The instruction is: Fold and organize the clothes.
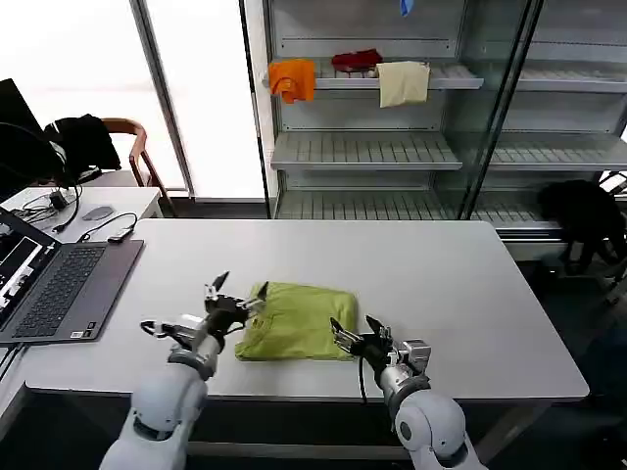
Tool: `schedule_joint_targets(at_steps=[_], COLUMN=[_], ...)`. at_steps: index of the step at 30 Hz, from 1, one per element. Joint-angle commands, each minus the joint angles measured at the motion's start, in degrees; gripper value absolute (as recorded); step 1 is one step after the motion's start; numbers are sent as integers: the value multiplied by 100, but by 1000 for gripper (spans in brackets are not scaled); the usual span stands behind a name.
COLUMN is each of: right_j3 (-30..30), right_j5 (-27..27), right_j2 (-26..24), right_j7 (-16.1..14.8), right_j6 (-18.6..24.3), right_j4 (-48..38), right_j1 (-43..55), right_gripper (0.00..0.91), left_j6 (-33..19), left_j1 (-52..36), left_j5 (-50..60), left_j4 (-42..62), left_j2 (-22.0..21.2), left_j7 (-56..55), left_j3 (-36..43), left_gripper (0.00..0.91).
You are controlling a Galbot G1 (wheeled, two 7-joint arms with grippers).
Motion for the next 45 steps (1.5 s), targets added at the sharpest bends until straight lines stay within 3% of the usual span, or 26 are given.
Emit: schedule_joint_targets(at_steps=[1, 2, 3, 4, 25, 33, 38, 40, 43, 45], right_j3=[-155, -150, -147, -147, 283, 1100, 1463, 1546, 1569, 1523], right_j5=[136, 125, 98, 78, 85, 373, 393, 197, -221, -888], right_j2=[62, 79, 97, 103, -78, -467, -638, -618, -574, -581], right_j7=[242, 238, 224, 223, 309, 138, -126, -292, -534, -781], right_j6=[-63, -62, -61, -59, -65, -65, -58, -51, -40, 123], right_j4=[-266, -288, -331, -342, -79, 263, 355, 389, 453, 597], right_j1=[27, 36, 48, 52, -35, -388, -603, -650, -691, -821], right_gripper=[544, 373, 101, 0, 0, 0, 0, 907, 907, 907], left_j6=[0, -3, -5, -10, -139, -189, -219, -220, -227, -248], left_j1=[139, 143, 150, 157, 366, 456, 545, 561, 564, 596], left_j5=[-526, -524, -524, -524, -518, -516, -519, -528, -610, -662], left_j4=[38, 54, 68, 73, 192, 175, 156, 134, 97, 50], left_j2=[279, 268, 252, 245, 228, 225, 188, 158, 117, 97], left_j7=[61, 60, 57, 58, 53, 49, 51, 55, 58, 69], left_j3=[-1219, -1225, -1229, -1231, -1383, -1401, -1401, -1395, -1391, -1386], left_gripper=[907, 907, 907, 907, 907, 907, 907, 907, 907, 907])
